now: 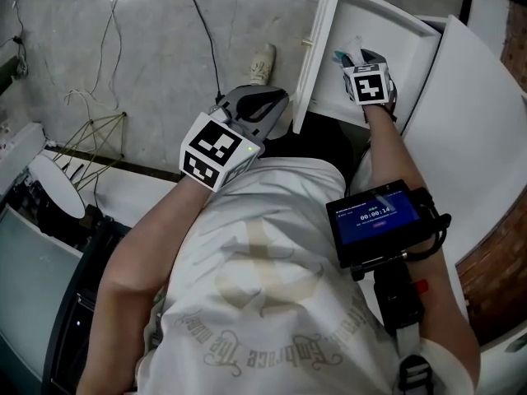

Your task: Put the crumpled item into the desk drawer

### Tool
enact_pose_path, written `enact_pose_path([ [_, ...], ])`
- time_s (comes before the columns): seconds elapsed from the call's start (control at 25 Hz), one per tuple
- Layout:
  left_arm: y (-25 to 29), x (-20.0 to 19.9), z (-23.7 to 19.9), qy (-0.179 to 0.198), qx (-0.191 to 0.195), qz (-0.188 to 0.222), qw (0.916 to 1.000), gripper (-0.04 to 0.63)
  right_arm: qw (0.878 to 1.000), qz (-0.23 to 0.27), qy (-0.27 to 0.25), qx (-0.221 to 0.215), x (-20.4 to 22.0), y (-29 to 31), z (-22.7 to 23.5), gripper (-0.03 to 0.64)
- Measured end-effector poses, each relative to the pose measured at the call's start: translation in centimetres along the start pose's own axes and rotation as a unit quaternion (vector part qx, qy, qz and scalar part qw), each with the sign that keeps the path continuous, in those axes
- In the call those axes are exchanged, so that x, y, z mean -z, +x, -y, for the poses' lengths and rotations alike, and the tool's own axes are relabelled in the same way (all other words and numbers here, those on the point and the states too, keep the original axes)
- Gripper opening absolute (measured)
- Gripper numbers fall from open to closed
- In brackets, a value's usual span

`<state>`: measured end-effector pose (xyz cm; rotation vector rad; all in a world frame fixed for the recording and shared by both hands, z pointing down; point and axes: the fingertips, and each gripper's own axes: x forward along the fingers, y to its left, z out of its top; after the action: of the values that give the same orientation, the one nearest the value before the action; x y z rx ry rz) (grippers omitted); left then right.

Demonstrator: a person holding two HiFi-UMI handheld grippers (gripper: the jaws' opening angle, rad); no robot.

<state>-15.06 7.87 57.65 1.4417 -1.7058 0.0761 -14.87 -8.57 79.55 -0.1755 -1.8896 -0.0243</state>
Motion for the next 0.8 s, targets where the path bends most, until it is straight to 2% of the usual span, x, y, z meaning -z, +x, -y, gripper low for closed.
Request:
enact_pose_path([
  [0.16, -0.5, -0.2, -0.6, -0.003, -0.008, 0.006, 0.9999, 0.029, 1.000, 0.016, -0.006, -0.006, -0.4, 0.6, -0.5, 0.199],
  [0.52, -0.1, 0.4, -1.9, -0.009, -0.018, 0.003, 0.9998, 0.029, 1.000, 0.014, 0.012, -0.021, 0.1, 2.4, -0.4, 0.232],
  [0.8, -0.8, -0.6, -0.1, 0.004, -0.003, 0.003, 1.0000, 0.029, 0.999, 0.017, 0.026, -0.008, 1.1, -0.4, -0.2, 0.232],
])
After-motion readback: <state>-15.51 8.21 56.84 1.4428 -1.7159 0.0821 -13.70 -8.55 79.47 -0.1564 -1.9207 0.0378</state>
